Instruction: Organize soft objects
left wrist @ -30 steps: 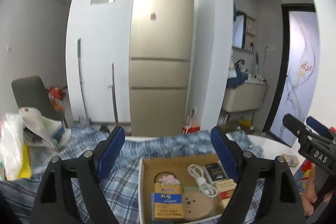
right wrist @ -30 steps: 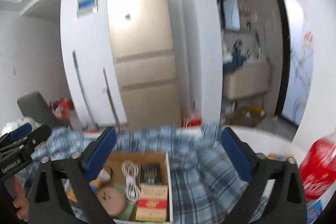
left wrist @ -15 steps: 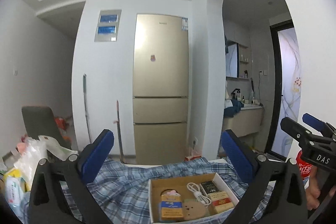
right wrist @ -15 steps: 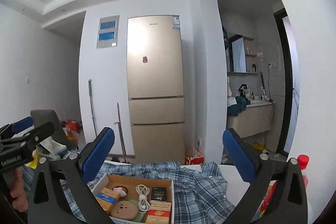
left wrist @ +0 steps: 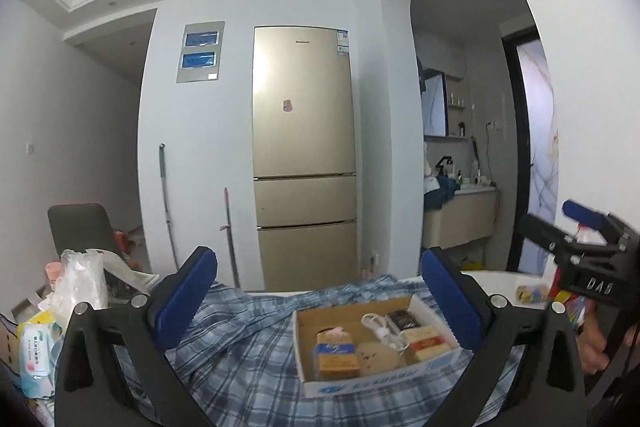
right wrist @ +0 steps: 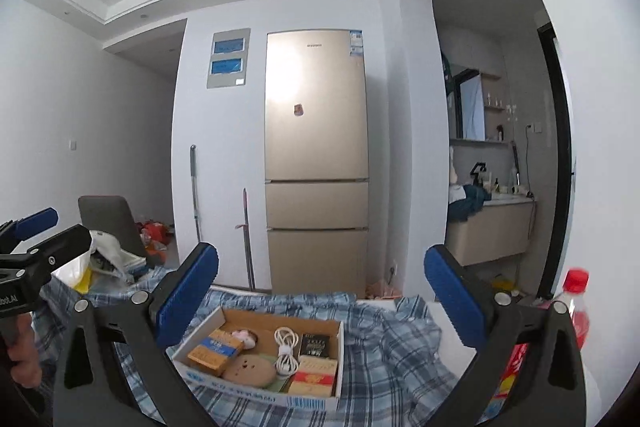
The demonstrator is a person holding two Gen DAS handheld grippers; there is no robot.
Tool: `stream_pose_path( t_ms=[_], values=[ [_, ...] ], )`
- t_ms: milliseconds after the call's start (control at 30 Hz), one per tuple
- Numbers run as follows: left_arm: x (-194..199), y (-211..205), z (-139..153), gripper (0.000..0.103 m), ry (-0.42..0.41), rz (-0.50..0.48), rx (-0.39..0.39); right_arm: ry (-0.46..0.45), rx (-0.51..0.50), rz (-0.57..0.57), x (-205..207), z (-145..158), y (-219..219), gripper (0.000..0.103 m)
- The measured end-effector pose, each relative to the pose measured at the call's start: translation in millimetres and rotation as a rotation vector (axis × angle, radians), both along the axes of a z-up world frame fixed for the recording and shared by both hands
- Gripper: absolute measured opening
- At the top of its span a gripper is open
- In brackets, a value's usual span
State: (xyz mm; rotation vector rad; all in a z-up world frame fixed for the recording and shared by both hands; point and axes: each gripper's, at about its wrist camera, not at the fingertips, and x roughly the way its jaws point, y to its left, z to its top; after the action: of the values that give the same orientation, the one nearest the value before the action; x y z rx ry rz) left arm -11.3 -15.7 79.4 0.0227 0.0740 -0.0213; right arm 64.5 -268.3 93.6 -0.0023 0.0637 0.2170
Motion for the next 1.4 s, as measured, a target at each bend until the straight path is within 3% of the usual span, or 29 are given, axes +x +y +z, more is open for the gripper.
stream_pose_path(
  t_ms=[133, 500, 1067, 1400],
  values=[
    [1, 2, -25, 0.103, 0.010, -0.015, -0.015, 0.001, 0.012, -0.046, -3, -20, -1, 0.103],
    [20, -1, -74, 0.103, 0.063, 0.011, 0.017, 0.021, -0.024, -0.021, -4, -67, 1, 0.103],
    [14, 0, -80, 0.103, 0.035, 0.005, 0.018, 0.032, -0.008, -0.012, -3, -71, -4, 0.103],
    [17, 5, -81, 0.103, 0.058, 0.017, 0.006, 0.034, -0.011, -0.012, -2, -71, -3, 0.103]
  ],
)
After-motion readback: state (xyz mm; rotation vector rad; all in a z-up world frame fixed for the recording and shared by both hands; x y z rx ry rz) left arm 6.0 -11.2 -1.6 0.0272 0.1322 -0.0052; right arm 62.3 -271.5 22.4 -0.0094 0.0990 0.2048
